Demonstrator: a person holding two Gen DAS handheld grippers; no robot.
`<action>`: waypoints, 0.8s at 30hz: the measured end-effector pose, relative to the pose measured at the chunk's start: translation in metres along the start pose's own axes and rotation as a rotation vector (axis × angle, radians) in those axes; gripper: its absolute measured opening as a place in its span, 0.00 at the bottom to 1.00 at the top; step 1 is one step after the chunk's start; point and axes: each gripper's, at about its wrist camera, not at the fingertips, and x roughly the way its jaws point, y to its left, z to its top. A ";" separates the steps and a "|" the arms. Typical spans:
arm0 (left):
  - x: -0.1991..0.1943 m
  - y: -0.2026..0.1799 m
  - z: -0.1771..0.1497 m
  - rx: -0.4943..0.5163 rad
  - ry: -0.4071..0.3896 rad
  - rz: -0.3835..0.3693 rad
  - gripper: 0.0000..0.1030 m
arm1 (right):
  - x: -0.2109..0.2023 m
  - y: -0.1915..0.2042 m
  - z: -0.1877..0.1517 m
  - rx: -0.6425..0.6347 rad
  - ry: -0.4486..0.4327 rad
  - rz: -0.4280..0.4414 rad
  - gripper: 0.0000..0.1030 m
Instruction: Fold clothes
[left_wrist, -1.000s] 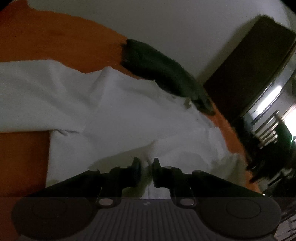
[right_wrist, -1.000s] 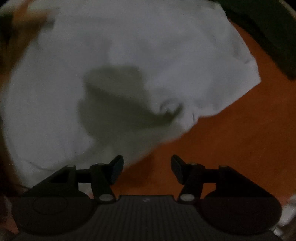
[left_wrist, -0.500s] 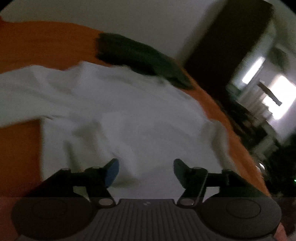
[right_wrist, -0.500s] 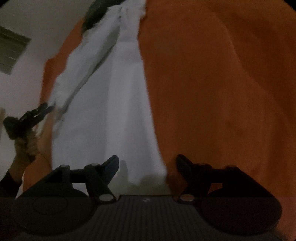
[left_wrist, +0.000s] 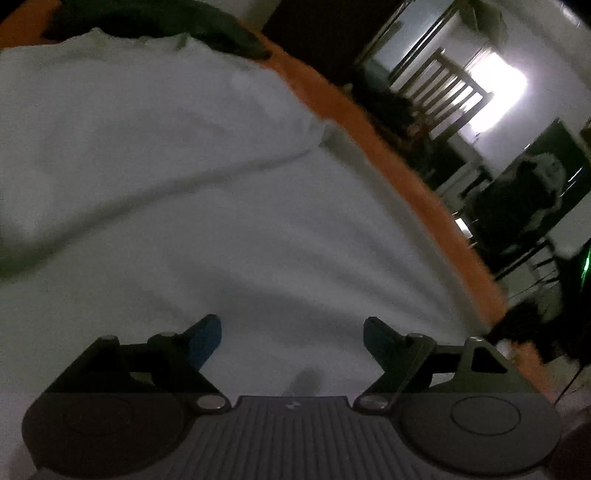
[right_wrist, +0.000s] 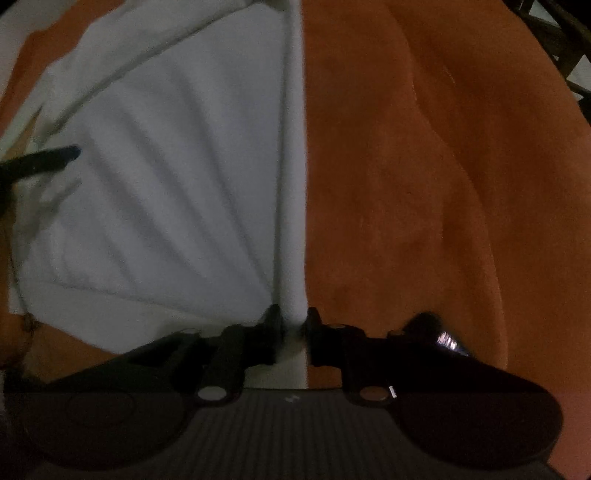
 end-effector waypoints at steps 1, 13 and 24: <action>-0.004 -0.003 -0.011 0.029 -0.009 0.014 0.80 | 0.006 -0.003 0.001 0.010 0.006 -0.009 0.39; -0.084 -0.009 -0.114 0.035 0.039 0.138 0.95 | -0.013 0.090 0.049 -0.161 -0.370 0.083 0.39; -0.124 -0.023 -0.085 0.106 -0.103 0.253 0.91 | 0.019 0.085 0.008 -0.193 -0.525 0.016 0.38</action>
